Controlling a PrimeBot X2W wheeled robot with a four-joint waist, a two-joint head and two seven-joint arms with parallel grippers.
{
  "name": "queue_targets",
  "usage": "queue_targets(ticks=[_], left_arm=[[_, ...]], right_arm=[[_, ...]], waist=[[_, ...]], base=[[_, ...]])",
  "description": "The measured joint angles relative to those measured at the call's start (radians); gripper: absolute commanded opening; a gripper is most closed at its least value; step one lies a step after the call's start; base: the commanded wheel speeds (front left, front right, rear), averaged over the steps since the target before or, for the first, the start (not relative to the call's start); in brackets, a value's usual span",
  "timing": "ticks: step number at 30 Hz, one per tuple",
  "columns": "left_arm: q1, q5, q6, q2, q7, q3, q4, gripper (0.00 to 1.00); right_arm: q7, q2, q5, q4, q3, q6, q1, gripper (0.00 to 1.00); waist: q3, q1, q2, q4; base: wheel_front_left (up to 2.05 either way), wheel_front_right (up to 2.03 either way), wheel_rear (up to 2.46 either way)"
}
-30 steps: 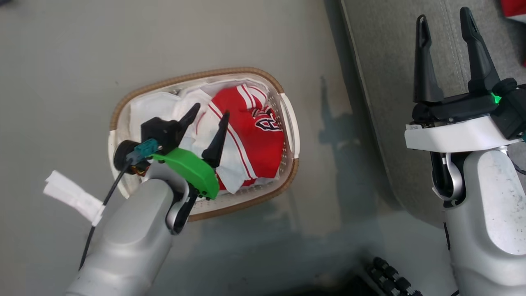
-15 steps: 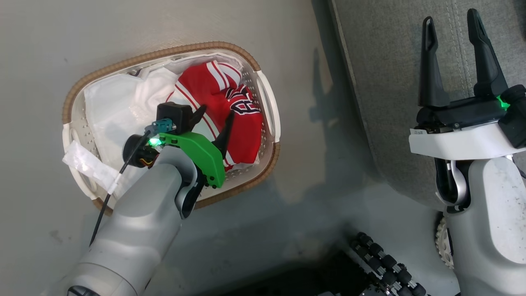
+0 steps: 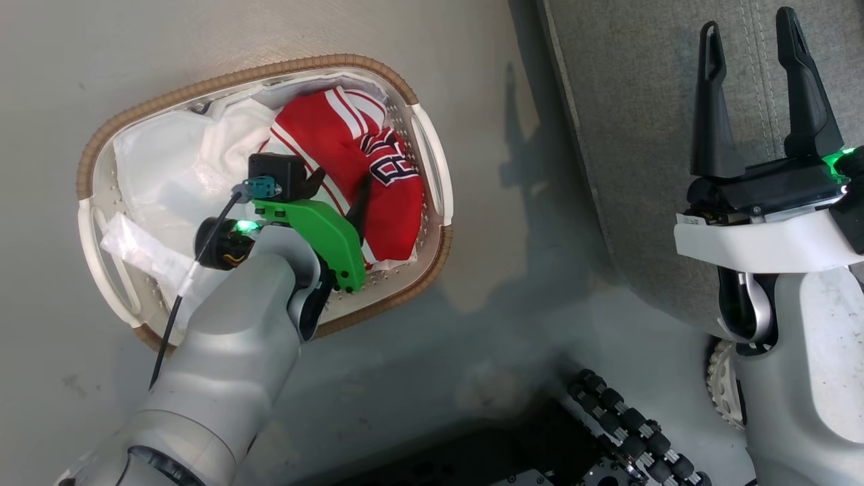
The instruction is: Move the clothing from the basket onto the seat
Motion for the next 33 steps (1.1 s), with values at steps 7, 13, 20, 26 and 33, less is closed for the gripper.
queue_targets(ticks=[7, 13, 20, 26, 33], left_arm=[[0.007, -0.06, -0.001, -0.003, 0.05, -0.083, -0.097, 1.0], [0.008, -0.087, -0.001, 0.002, 0.039, -0.135, -0.081, 0.37], [0.002, -0.103, -0.001, 0.006, -0.003, -0.179, -0.065, 0.0], [0.005, -0.133, -0.001, 0.039, -0.041, -0.209, -0.089, 0.0], [0.067, -0.155, -0.001, 0.086, -0.065, -0.235, -0.144, 0.0]], right_arm=[[0.0, 0.0, 0.003, -0.005, 0.009, 0.0, -0.002, 1.0], [0.0, 0.0, 0.009, -0.003, 0.008, 0.0, -0.003, 1.0], [0.0, 0.0, 0.012, 0.0, -0.006, 0.0, -0.003, 1.0], [0.0, 0.001, 0.012, 0.024, 0.002, 0.0, -0.02, 1.0], [0.0, 0.0, 0.009, 0.079, 0.021, 0.0, -0.042, 1.0]], waist=[[0.006, 0.0, 0.0, 0.0], [-0.003, 0.0, 0.0, 0.003], [-0.011, 0.0, 0.0, 0.005], [-0.042, -0.0001, 0.0, 0.015], [-0.122, -0.0001, 0.0, 0.036]], base=[[0.0, 0.0, 0.0], [0.0, 0.0, 0.0], [0.0, 0.0, 0.0], [0.0, 0.0, 0.0], [0.0, 0.0, 0.0]])
